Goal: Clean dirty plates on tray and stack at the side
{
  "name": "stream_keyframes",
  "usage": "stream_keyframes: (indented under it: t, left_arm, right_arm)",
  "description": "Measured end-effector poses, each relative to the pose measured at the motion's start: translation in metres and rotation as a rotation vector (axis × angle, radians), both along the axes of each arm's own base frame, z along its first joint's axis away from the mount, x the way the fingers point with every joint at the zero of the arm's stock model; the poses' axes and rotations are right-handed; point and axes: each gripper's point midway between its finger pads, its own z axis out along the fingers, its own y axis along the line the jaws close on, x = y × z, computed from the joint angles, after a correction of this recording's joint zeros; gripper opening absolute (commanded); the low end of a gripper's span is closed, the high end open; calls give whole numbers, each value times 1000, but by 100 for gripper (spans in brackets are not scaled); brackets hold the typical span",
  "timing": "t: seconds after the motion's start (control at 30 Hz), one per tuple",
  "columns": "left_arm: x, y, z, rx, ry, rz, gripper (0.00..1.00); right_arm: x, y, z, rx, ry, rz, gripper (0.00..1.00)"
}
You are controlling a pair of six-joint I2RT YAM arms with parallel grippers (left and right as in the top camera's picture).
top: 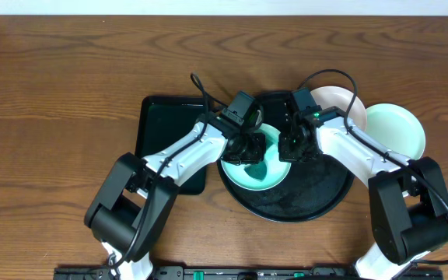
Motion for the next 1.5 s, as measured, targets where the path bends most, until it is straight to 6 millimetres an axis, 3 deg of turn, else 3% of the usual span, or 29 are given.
stream_keyframes:
  t: [0.33, 0.87, 1.23, 1.5]
  left_arm:
    - [5, -4, 51, -76, -107, 0, 8]
    - [6, -3, 49, -59, -113, 3, 8]
    - [-5, -12, 32, -30, -86, -30, 8]
    - [-2, -9, 30, -12, -99, -21, 8]
  right_arm:
    - [0, 0, 0, 0, 0, 0, 1]
    - [0, 0, 0, 0, 0, 0, 1]
    - [0, 0, 0, 0, 0, 1, 1]
    - [0, 0, 0, 0, 0, 1, 1]
